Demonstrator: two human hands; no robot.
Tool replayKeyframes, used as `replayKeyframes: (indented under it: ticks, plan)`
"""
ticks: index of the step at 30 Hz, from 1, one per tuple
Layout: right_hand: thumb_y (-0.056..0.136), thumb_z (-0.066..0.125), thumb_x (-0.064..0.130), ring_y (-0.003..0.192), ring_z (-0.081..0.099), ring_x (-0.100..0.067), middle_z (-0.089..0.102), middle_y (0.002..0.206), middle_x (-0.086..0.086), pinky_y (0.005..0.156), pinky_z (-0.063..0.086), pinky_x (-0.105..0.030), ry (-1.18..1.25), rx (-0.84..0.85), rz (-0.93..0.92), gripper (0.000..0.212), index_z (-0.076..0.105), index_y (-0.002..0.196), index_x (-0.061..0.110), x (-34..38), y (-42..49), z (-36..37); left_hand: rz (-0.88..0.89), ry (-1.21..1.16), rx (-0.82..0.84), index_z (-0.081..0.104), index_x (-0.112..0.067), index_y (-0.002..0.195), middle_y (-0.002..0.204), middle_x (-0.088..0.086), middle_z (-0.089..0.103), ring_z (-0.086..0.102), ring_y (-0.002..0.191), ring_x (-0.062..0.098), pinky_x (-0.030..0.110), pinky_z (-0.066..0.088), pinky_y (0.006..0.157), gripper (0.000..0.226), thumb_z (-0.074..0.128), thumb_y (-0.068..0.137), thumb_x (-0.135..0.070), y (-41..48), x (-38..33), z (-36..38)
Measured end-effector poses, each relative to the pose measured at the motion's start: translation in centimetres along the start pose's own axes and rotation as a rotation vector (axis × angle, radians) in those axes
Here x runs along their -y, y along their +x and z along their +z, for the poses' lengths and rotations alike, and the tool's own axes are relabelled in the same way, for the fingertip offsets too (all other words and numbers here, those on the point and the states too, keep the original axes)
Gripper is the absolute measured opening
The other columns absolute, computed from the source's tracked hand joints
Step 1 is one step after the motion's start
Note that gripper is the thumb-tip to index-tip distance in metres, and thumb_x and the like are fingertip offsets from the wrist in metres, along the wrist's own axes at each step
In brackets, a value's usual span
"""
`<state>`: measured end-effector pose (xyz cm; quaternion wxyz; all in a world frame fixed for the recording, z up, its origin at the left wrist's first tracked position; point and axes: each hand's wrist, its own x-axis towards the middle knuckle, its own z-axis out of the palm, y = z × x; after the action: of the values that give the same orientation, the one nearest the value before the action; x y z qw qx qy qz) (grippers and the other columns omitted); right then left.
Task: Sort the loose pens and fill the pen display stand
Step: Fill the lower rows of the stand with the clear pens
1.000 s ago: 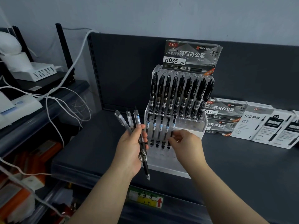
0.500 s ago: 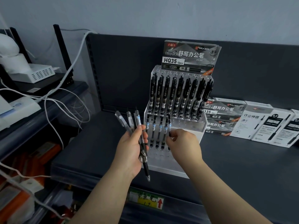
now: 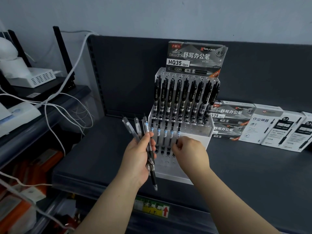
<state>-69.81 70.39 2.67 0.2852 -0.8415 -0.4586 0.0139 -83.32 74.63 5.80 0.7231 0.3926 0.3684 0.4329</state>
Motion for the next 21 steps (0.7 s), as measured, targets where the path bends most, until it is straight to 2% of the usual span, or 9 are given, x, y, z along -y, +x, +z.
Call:
replayKeyframes:
  ticks: [4, 10, 13, 16, 18, 21]
  plan:
    - [0.092, 0.046, 0.033, 0.078, 0.059, -0.026, 0.063, 0.081, -0.002, 0.056, 0.034, -0.028, -0.016, -0.029, -0.024, 0.02, 0.058, 0.091, 0.016, 0.1, 0.0, -0.2, -0.002, 0.011, -0.003, 0.066, -0.012, 0.09, 0.067, -0.002, 0.056, 0.05, 0.062, 0.01, 0.025, 0.042, 0.056, 0.017, 0.052, 0.095, -0.02, 0.1, 0.0, 0.0]
    - [0.091, 0.047, 0.029, 0.068, 0.057, -0.027, 0.062, 0.07, -0.004, 0.057, 0.046, -0.033, 0.01, -0.025, -0.009, 0.025, 0.059, 0.075, 0.013, 0.2, 0.0, -0.1, -0.01, 0.025, 0.004, 0.066, -0.013, 0.09, 0.068, -0.001, 0.056, 0.049, 0.063, 0.01, 0.025, 0.041, 0.057, 0.017, 0.052, 0.095, -0.02, 0.0, 0.2, 0.1]
    - [0.091, 0.049, 0.029, 0.069, 0.058, -0.027, 0.064, 0.071, -0.005, 0.058, 0.047, -0.034, 0.029, -0.008, -0.012, 0.025, 0.061, 0.078, 0.012, 0.1, 0.0, -0.2, -0.024, 0.023, 0.019, 0.067, -0.012, 0.092, 0.069, -0.001, 0.056, 0.05, 0.063, 0.011, 0.025, 0.041, 0.056, 0.017, 0.052, 0.095, -0.021, 0.0, 0.1, 0.2]
    - [0.089, 0.055, 0.034, 0.072, 0.057, -0.02, 0.061, 0.077, 0.002, 0.059, 0.044, -0.029, 0.069, 0.01, 0.007, 0.019, 0.058, 0.089, 0.015, -0.1, -0.4, -0.7, -0.053, 0.011, 0.039, 0.068, -0.012, 0.091, 0.071, -0.001, 0.055, 0.05, 0.064, 0.011, 0.025, 0.042, 0.055, 0.017, 0.054, 0.094, -0.022, -0.1, 0.1, 0.3]
    - [0.088, 0.059, 0.036, 0.068, 0.054, -0.013, 0.056, 0.075, 0.007, 0.057, 0.04, -0.026, 0.143, -0.006, 0.022, 0.018, 0.054, 0.09, 0.019, 0.0, -0.9, -1.4, -0.062, 0.024, 0.057, 0.07, -0.013, 0.09, 0.073, -0.001, 0.054, 0.049, 0.065, 0.011, 0.025, 0.042, 0.055, 0.018, 0.056, 0.093, -0.024, -0.1, 0.1, 0.4]
    - [0.086, 0.062, 0.034, 0.056, 0.051, -0.008, 0.059, 0.065, 0.006, 0.053, 0.039, -0.021, 0.439, 0.007, 0.037, 0.017, 0.06, 0.081, 0.018, 1.0, -1.8, -3.0, -0.069, 0.061, 0.097, 0.072, -0.015, 0.091, 0.075, -0.004, 0.057, 0.05, 0.066, 0.01, 0.025, 0.043, 0.055, 0.018, 0.058, 0.091, -0.027, -0.4, 0.3, 0.9]
